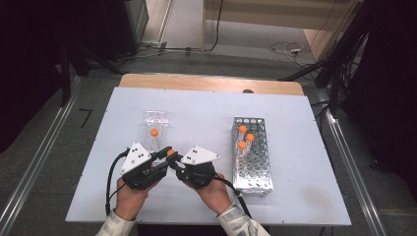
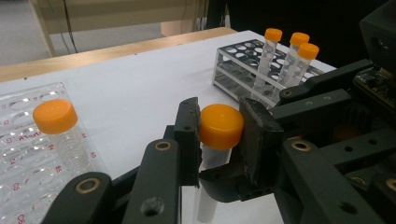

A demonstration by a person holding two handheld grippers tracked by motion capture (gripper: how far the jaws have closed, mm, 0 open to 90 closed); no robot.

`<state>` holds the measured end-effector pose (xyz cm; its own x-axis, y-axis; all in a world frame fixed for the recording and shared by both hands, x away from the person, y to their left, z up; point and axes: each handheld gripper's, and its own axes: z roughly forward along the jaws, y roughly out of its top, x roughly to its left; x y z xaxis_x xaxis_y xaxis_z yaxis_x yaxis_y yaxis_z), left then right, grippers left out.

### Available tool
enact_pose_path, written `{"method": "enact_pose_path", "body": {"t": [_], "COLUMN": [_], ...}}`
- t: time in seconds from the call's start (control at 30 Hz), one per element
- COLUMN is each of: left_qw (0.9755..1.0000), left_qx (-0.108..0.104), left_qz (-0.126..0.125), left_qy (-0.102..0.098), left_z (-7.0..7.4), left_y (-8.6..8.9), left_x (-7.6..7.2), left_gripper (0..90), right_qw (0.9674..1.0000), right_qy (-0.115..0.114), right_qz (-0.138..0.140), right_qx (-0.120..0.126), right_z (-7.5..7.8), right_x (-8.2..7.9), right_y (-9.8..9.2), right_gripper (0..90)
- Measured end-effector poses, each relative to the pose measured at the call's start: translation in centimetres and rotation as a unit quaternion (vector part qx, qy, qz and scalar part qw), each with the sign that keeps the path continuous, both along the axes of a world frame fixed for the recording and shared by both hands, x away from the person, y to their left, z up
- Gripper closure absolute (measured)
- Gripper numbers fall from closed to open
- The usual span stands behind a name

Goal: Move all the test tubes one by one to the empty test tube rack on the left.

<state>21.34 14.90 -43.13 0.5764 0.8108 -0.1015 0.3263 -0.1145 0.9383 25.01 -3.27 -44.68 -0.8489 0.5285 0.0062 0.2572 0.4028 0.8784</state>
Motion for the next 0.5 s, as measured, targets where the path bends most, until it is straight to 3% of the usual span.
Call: {"method": "enact_pose_path", "body": {"t": [0.07,0.13,0.17,0.23,0.3,0.37,0.47,0.5], "left_qw": [1.0000,1.0000,0.9999,0.9999,0.9999,0.9998,0.9997,0.9997], "left_qx": [-0.004,-0.007,-0.011,-0.012,-0.015,-0.018,-0.021,-0.020], "left_qz": [0.000,0.002,0.003,0.004,0.007,0.009,0.012,0.013], "left_qy": [-0.002,-0.003,-0.003,-0.002,0.000,0.000,0.001,0.001], "left_z": [0.2,0.4,0.5,0.6,0.8,1.0,1.3,1.4], "left_y": [0.1,0.3,0.4,0.5,0.8,0.9,1.3,1.4], "left_x": [-0.1,0.0,0.0,0.0,0.0,0.0,0.0,0.0], "left_gripper": [70.1,70.3,70.3,70.3,70.3,70.3,70.3,70.3], "right_qw": [1.0000,0.9999,0.9998,0.9998,0.9998,0.9998,0.9998,0.9998], "right_qy": [-0.001,0.009,0.011,0.011,0.013,0.015,0.017,0.017], "right_qz": [0.001,0.011,0.014,0.016,0.012,0.014,0.002,0.002], "right_qx": [0.004,0.009,0.007,0.007,0.007,0.007,0.001,0.001], "right_z": [0.1,0.2,0.2,0.3,0.5,0.7,0.9,0.9], "right_x": [0.0,0.0,0.0,0.0,-0.1,-0.3,-0.7,-0.7], "right_y": [-0.1,-0.2,-0.3,-0.4,-0.7,-1.0,-1.6,-1.6], "right_gripper": [69.2,53.3,49.7,47.1,37.9,35.6,22.9,22.9]}}
